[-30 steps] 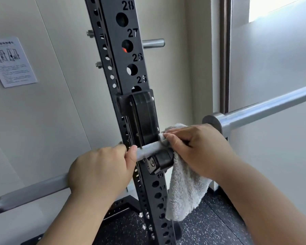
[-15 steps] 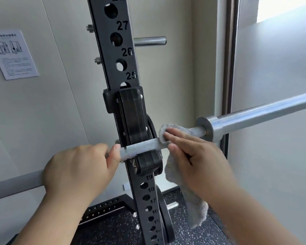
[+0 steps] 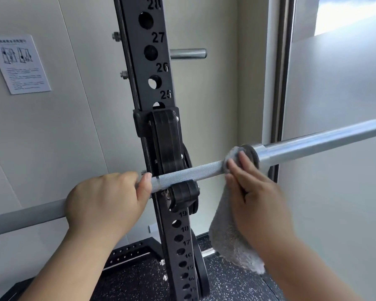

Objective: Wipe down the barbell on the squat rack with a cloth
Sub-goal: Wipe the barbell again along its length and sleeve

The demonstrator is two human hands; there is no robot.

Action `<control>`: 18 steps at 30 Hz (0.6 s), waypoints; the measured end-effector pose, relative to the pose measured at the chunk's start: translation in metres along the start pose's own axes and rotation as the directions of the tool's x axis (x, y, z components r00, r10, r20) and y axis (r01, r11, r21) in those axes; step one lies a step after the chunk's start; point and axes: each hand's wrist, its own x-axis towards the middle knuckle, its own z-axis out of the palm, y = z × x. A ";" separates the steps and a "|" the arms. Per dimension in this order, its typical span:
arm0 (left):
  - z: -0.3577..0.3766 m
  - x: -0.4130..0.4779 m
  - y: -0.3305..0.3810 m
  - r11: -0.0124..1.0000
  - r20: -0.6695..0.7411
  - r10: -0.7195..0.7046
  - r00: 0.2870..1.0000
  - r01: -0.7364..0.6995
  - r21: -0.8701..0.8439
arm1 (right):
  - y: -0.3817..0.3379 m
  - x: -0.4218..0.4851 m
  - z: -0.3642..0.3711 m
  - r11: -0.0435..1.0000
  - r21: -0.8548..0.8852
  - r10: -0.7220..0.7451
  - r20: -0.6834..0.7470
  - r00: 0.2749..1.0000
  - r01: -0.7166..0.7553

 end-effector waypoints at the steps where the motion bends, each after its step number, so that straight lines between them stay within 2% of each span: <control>1: 0.000 -0.001 0.000 1.000 -0.012 0.015 1.000 -0.015 -0.010 | -0.006 -0.008 0.005 0.999 -0.010 -0.050 0.016 0.999 0.050; 3: 0.001 -0.003 -0.002 0.999 -0.013 0.039 0.999 -0.039 -0.023 | -0.010 -0.019 0.010 0.990 -0.008 -0.143 0.034 0.989 0.143; 4: 0.001 -0.005 -0.004 0.998 -0.009 0.052 0.999 -0.053 -0.028 | -0.009 -0.019 0.008 0.989 0.007 -0.145 0.027 0.989 0.145; 9: -0.003 -0.016 -0.006 0.993 0.021 0.118 0.993 -0.117 -0.015 | -0.003 -0.009 0.004 0.998 0.039 0.058 -0.006 0.998 -0.058; 13: -0.006 -0.033 -0.010 0.994 0.112 0.111 0.987 -0.108 -0.035 | -0.030 -0.031 0.019 1.000 0.022 0.014 0.026 1.000 -0.015; 18: -0.022 -0.070 -0.031 0.973 0.218 0.198 0.956 -0.164 -0.163 | -0.056 -0.054 0.009 0.993 0.064 0.101 0.052 0.994 -0.104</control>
